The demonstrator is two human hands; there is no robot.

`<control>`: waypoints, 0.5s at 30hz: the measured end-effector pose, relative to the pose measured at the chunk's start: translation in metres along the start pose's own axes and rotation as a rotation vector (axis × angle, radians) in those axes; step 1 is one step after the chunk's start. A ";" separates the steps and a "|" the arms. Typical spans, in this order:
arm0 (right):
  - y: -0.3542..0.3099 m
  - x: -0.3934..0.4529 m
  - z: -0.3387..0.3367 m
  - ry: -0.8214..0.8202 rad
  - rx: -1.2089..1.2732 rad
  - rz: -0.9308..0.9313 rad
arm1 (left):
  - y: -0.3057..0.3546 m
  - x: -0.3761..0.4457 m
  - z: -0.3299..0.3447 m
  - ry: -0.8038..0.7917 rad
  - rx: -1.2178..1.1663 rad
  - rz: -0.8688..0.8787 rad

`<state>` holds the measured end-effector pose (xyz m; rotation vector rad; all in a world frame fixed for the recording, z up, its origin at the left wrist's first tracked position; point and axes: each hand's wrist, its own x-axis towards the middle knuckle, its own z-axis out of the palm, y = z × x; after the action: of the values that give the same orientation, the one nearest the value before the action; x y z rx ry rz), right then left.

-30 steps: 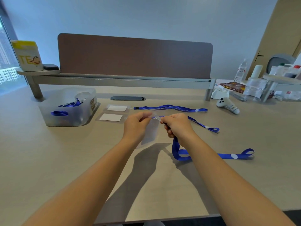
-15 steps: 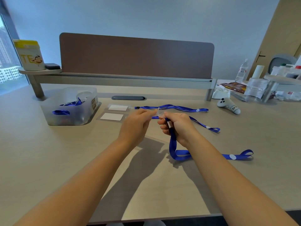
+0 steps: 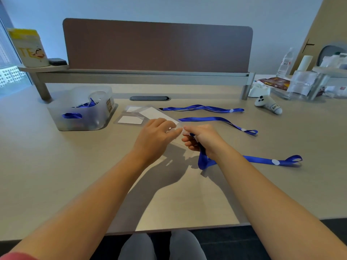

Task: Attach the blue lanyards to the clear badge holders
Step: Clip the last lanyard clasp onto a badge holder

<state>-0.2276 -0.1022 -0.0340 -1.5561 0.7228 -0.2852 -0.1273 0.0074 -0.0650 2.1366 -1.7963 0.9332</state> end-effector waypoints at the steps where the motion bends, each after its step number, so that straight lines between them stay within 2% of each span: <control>1: 0.002 0.000 0.001 -0.003 -0.001 0.005 | 0.001 -0.002 0.001 -0.005 0.002 0.010; 9: 0.014 0.005 0.009 0.021 0.026 -0.028 | 0.006 -0.014 0.015 0.013 -0.143 -0.080; 11: 0.017 0.006 0.011 0.026 0.003 -0.067 | 0.014 -0.013 0.009 -0.020 -0.306 -0.217; 15: 0.023 0.006 0.017 0.036 -0.064 -0.168 | 0.018 -0.001 0.001 -0.073 -0.645 -0.611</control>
<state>-0.2196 -0.0917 -0.0602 -1.6796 0.6352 -0.4186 -0.1437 0.0034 -0.0705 2.0660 -1.1113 0.1028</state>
